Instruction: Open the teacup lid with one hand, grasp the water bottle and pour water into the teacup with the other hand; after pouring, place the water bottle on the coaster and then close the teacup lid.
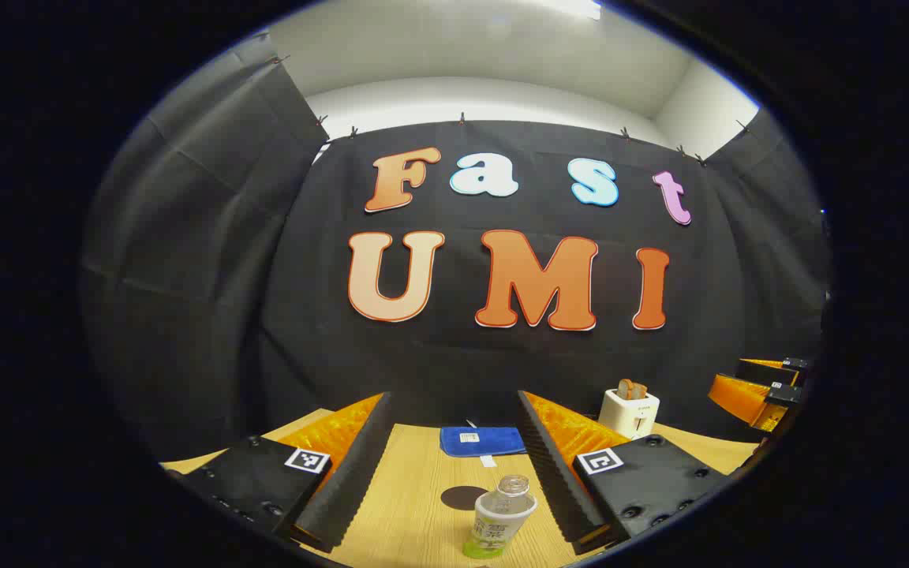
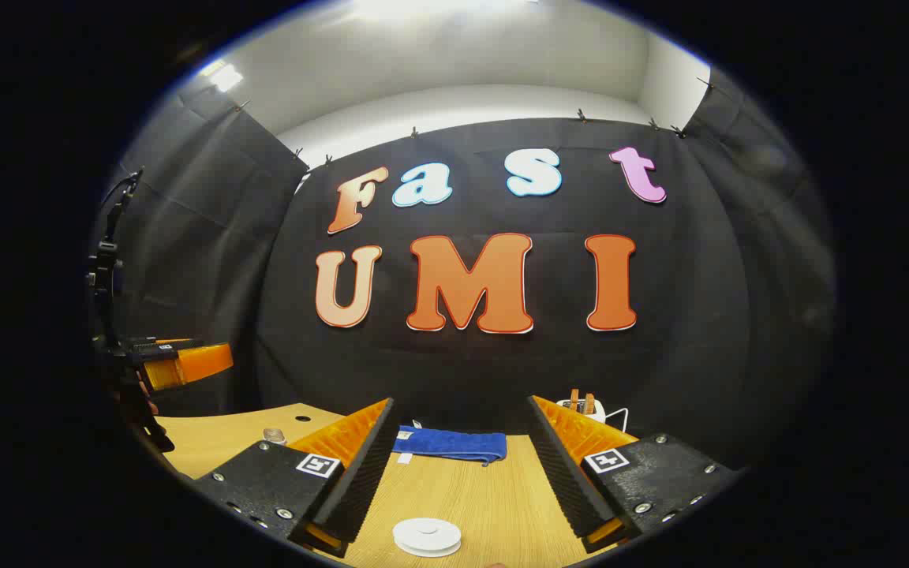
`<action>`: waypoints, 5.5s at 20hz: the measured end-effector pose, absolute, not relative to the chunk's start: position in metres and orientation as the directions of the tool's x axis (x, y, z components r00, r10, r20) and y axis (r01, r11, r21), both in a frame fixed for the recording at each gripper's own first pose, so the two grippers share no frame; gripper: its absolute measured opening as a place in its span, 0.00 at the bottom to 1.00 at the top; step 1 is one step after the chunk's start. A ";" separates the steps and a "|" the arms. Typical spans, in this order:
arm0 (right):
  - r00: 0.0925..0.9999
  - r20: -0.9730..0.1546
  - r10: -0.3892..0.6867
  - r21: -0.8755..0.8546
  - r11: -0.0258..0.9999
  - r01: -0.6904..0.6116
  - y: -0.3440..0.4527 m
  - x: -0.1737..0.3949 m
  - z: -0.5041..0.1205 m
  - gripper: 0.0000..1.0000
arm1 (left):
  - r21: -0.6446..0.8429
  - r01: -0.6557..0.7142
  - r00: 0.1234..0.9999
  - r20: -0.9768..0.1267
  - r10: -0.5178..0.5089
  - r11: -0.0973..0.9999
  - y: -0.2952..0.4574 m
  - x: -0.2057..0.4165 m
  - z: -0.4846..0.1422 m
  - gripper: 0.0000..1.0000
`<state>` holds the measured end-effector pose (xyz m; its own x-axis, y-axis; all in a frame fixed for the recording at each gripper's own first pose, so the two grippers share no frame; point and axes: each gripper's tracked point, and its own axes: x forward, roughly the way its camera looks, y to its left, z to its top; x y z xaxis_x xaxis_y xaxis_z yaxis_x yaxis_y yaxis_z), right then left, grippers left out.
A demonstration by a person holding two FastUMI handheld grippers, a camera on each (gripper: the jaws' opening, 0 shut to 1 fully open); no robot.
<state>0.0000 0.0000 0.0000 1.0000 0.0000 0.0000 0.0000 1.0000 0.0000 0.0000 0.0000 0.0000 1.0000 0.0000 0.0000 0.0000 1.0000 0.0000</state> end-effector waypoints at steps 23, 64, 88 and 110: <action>0.984 -0.168 0.053 -0.010 0.998 -0.056 0.013 0.014 -0.086 0.96 | 0.023 0.108 0.990 -0.090 -0.105 0.994 -0.031 -0.006 -0.055 0.99; 0.911 -0.387 0.145 0.071 0.989 -0.128 0.011 0.014 -0.189 0.23 | 0.009 0.156 0.863 -0.488 -0.131 0.988 -0.047 -0.007 -0.252 0.86; 0.943 -0.333 0.024 0.063 0.998 -0.003 -0.069 -0.001 -0.169 0.23 | 0.831 0.388 0.896 -0.442 0.050 0.398 -0.051 0.038 -0.236 0.66; 0.933 -0.355 0.052 0.039 0.998 -0.041 -0.073 -0.012 -0.179 0.23 | 0.885 0.312 0.937 -0.347 -0.042 -0.346 -0.093 0.077 -0.210 0.66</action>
<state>-0.0116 -0.0730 -0.1792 0.9334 0.0522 -0.3550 -0.0409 0.9984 0.0392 0.0765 -0.0928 -0.2097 0.9370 -0.0420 -0.3468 0.3119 -0.3463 0.8848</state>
